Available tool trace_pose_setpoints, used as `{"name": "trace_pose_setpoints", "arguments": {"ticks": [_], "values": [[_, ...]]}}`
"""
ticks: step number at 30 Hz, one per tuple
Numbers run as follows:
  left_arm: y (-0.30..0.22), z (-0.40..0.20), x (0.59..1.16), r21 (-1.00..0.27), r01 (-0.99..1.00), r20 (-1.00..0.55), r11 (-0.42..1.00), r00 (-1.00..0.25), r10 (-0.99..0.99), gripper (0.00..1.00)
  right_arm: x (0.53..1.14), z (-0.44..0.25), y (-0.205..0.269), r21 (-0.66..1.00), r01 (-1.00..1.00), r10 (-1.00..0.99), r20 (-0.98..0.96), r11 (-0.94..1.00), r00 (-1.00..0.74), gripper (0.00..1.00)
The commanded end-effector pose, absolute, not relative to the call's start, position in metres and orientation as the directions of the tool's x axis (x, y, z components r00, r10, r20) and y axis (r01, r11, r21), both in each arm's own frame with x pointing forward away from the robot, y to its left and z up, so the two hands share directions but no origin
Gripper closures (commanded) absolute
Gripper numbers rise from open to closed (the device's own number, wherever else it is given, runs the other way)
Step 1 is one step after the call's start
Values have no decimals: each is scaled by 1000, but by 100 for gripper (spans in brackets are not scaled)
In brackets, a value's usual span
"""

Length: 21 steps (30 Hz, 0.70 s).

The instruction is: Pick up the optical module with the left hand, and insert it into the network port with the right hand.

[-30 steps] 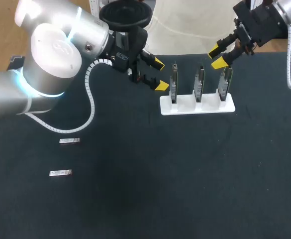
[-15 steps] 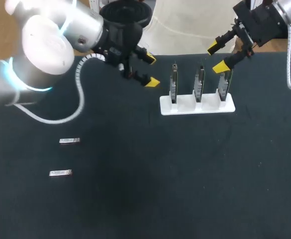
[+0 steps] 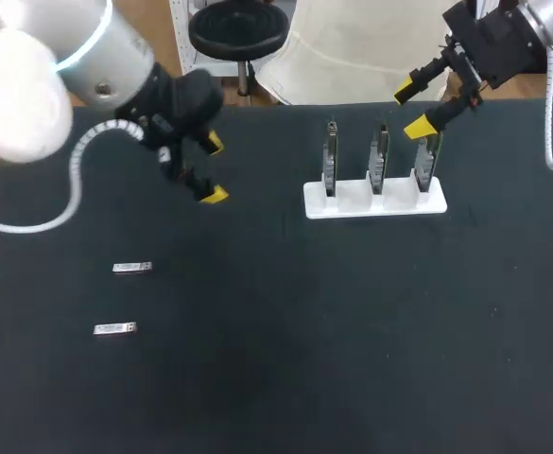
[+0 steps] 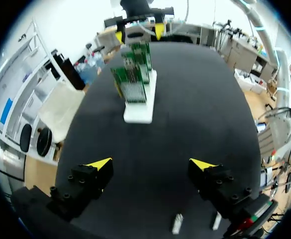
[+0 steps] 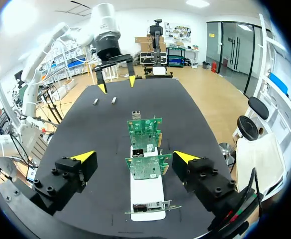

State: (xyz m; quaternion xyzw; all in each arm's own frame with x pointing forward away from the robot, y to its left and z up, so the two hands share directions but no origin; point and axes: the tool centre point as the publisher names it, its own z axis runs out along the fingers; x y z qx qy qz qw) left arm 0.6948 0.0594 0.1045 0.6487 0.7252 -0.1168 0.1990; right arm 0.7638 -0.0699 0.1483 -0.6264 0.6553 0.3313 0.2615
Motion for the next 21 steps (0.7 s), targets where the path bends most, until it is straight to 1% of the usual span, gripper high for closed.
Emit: {"name": "trace_pose_setpoints", "arguments": {"ticks": [1, 4, 11, 16, 21], "values": [[90, 111, 660, 117, 982, -357, 151, -100, 929, 0, 763, 148, -70, 104, -995, -648, -758, -2, -78, 0], [107, 103, 645, 107, 984, -307, 145, -106, 946, 0, 763, 148, -70, 104, -995, -648, -758, -2, -78, 0], [131, 90, 620, 104, 992, -196, 76, -54, 979, 0, 763, 148, -70, 104, -995, -648, -758, -2, -78, 0], [146, 81, 605, 80, 996, -145, 48, -36, 989, 0, 763, 148, -70, 104, -995, -648, -758, -2, -78, 0], [158, 74, 600, 72, 996, -119, 50, -41, 992, 0, 763, 148, -70, 104, -995, -648, -758, -2, -78, 0]]}}
